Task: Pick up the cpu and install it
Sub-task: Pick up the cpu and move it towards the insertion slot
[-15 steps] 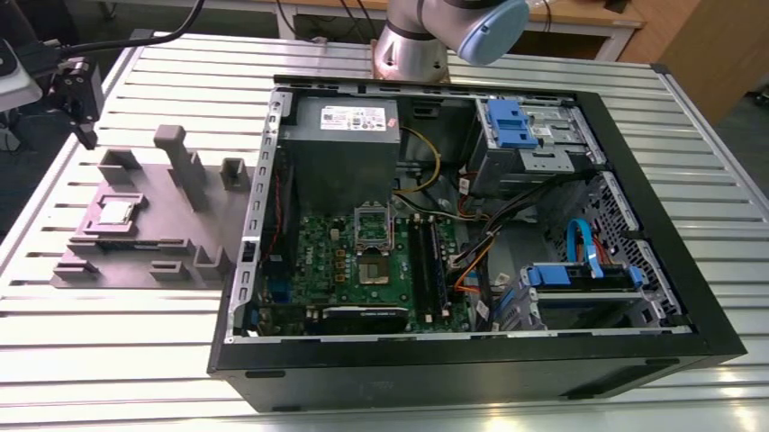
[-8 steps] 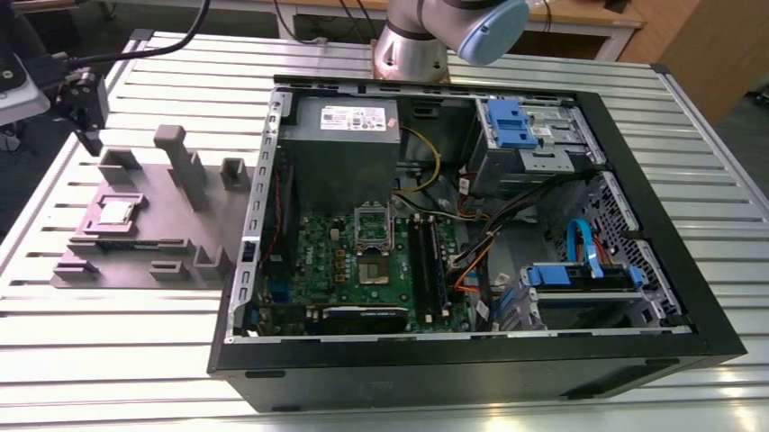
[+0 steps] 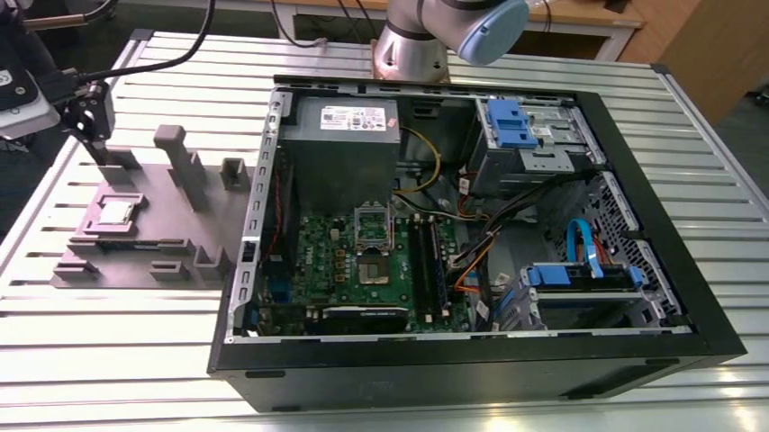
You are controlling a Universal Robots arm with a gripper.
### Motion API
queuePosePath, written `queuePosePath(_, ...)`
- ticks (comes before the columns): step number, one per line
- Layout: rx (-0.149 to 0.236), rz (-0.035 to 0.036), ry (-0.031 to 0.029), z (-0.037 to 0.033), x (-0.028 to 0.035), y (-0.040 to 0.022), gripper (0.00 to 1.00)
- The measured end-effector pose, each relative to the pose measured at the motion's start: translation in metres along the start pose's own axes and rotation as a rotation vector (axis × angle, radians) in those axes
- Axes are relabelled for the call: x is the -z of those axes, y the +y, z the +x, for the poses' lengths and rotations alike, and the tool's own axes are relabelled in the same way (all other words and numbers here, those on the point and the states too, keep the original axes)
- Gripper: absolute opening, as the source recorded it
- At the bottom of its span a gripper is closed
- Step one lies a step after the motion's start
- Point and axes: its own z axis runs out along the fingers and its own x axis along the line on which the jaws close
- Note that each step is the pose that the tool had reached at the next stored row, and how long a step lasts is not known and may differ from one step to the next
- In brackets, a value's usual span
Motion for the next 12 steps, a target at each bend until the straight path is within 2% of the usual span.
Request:
queuePosePath(5,0.0,-0.0002,-0.0001,0.0,-0.0007,0.0,0.58)
queuePosePath(12,0.0,-0.0006,-0.0001,-0.0002,-0.0128,-0.0008,0.58)
